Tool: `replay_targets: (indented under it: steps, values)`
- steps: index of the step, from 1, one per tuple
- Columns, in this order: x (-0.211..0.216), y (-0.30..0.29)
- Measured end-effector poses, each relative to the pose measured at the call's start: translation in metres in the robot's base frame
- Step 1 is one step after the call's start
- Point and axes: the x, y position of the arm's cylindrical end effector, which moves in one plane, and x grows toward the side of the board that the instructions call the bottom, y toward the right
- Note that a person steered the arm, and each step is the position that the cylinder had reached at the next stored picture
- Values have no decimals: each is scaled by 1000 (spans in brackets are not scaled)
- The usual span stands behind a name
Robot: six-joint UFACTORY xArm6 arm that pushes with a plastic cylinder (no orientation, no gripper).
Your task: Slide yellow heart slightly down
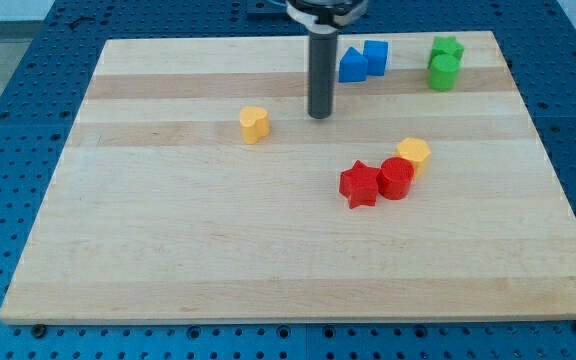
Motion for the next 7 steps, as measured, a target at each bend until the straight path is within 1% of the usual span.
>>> replay_targets:
  steps: [1,2,3,4,6,7]
  values:
    - [-14,-27]
    - [-19,-62]
    - [4,-88]
    - [38,-92]
    - [46,-62]
    - [55,-65]
